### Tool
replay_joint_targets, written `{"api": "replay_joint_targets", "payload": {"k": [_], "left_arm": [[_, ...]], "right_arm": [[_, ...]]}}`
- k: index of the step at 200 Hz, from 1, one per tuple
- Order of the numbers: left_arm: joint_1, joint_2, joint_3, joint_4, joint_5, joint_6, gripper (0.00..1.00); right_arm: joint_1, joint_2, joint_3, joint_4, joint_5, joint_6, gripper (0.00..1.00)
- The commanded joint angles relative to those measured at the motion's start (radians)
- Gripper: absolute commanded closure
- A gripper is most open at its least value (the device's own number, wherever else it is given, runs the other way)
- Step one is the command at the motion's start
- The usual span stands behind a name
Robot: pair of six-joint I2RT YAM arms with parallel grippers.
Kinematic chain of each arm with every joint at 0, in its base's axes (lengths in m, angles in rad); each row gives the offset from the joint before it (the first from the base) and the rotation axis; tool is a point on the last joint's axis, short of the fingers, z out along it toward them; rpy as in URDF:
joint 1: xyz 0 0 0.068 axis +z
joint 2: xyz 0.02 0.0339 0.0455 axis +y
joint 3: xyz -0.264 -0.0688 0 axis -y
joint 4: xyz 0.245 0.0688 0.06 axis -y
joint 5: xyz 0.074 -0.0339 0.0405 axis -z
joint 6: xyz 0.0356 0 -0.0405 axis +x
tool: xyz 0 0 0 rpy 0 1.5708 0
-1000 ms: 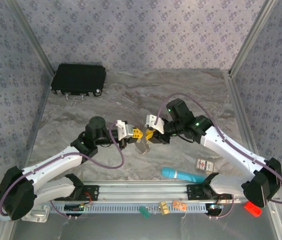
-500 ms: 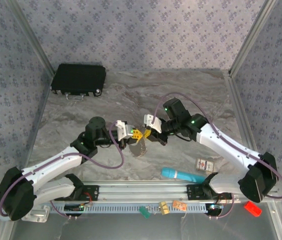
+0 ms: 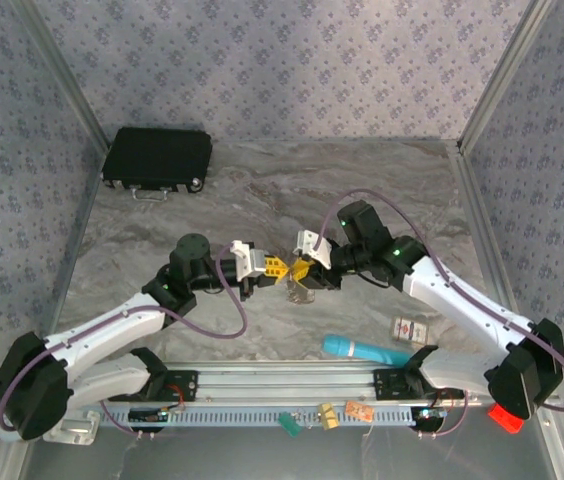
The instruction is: Put the keys on the keyring
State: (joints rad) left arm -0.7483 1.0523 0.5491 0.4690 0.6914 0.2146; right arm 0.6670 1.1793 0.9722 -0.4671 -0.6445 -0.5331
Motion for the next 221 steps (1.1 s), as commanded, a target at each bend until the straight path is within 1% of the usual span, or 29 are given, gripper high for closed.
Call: {"api": "replay_joint_targets", "payload": {"k": [1,67,88,135,156,174,199,211,221], "left_arm": [[-0.004,0.006,-0.011,0.105,0.036,-0.034,1.00],[-0.004,0.017,-0.023,0.166,0.032,-0.067,1.00],[-0.004,0.018,-0.024,0.180,0.027,-0.073,1.00],[-0.005,0.022,-0.023,0.188,0.028,-0.083,1.00],[-0.005,0.018,-0.024,0.183,0.013,-0.080,1.00],[-0.005,0.013,-0.024,0.155,-0.017,-0.069,1.00],[-0.004,0.009,-0.017,0.103,-0.048,-0.050,1.00],[-0.004,0.009,-0.012,0.072,-0.053,-0.040,1.00],[-0.005,0.011,-0.006,0.039,-0.056,-0.027,1.00]], "right_arm": [[0.002,-0.021,-0.008,0.044,-0.045,0.027,0.75],[0.011,-0.020,-0.039,0.077,-0.058,0.054,0.74],[0.022,-0.019,-0.051,0.089,-0.013,0.061,0.69],[0.040,-0.014,-0.056,0.114,0.024,0.062,0.69],[0.042,-0.022,-0.058,0.121,0.048,0.064,0.74],[0.042,-0.034,-0.058,0.110,0.088,0.057,0.83],[0.041,-0.058,-0.047,0.083,0.181,0.043,0.95],[0.043,-0.072,-0.034,0.077,0.209,0.040,0.99],[0.043,-0.084,-0.023,0.072,0.213,0.039,1.00]]}}
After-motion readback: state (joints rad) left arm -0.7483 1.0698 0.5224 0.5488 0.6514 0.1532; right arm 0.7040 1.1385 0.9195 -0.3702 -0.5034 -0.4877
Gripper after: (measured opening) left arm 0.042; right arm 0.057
